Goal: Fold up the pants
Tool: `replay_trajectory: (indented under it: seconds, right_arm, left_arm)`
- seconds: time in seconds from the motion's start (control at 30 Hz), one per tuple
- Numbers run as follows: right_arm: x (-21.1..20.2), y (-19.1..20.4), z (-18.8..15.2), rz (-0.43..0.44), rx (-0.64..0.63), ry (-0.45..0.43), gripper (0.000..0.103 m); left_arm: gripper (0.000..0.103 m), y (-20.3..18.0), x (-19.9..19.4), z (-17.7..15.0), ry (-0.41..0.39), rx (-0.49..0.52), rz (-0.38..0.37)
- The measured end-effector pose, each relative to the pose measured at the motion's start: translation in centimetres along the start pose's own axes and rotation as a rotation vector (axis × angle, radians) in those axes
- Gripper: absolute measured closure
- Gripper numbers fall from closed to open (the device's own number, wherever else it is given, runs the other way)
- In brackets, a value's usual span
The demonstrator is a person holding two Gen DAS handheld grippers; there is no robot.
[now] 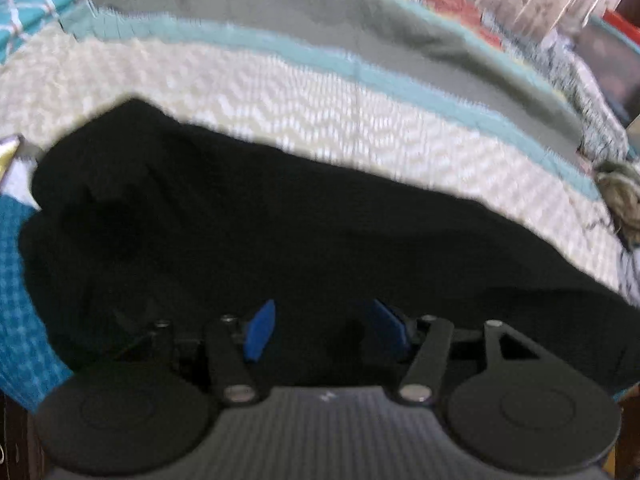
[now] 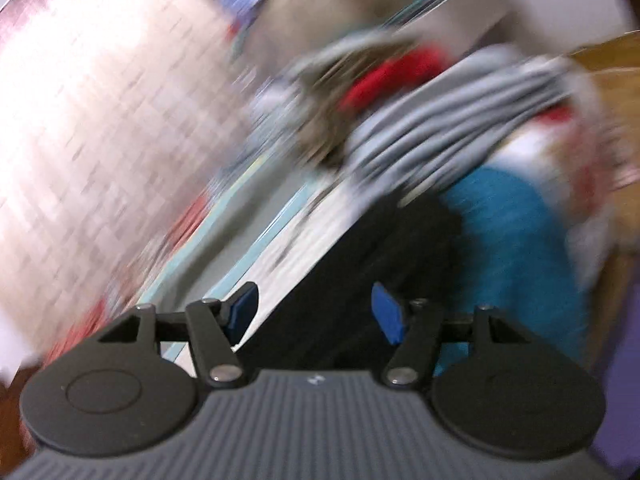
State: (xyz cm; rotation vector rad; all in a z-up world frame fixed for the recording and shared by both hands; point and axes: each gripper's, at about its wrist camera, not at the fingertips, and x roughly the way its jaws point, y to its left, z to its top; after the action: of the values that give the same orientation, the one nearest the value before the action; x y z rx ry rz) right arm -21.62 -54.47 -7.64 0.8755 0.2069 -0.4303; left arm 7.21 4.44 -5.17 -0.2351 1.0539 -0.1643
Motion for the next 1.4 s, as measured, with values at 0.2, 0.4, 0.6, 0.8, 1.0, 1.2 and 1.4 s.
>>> replay_trajectory:
  seconds: [0.2,0.4,0.6,0.8,1.0,1.2,1.4]
  right_arm:
    - [2.2,-2.7,1.7,-0.04,0.043,0.019,0.034]
    - [5.0,-2.1,1.6,-0.045,-0.025,0.073,0.034]
    - [6.1,-2.5,1.5,-0.055,-0.015,0.121,0.07]
    - [3.9,1.0,2.0,0.038,-0.069,0.113,0.085]
    - [2.1,11.1,-1.3,0.216,-0.348,0.132,0.086]
    - [2.6,18.5,-9.6,0.338,-0.6,0.271,0.086]
    - [4.0,21.7,-17.5,0.434,-0.749,0.477,0.085]
  left_arm:
    - [0.043,-0.8,0.8,-0.4,0.025,0.012,0.034]
    - [0.043,-1.0,-0.7,0.2,0.004,-0.011,-0.014]
    - [0.041,-1.6,-1.4,1.1,-0.01,-0.021,-0.074]
    - [0.041,-2.2,-1.8,2.5,-0.01,-0.03,-0.151]
    - [0.036,-5.2,-2.0,4.6,-0.006,-0.002,-0.277]
    - [0.013,-10.3,-1.5,4.6,0.015,0.091,-0.407]
    - [0.01,-12.4,1.6,2.8,0.097,0.089,-0.431]
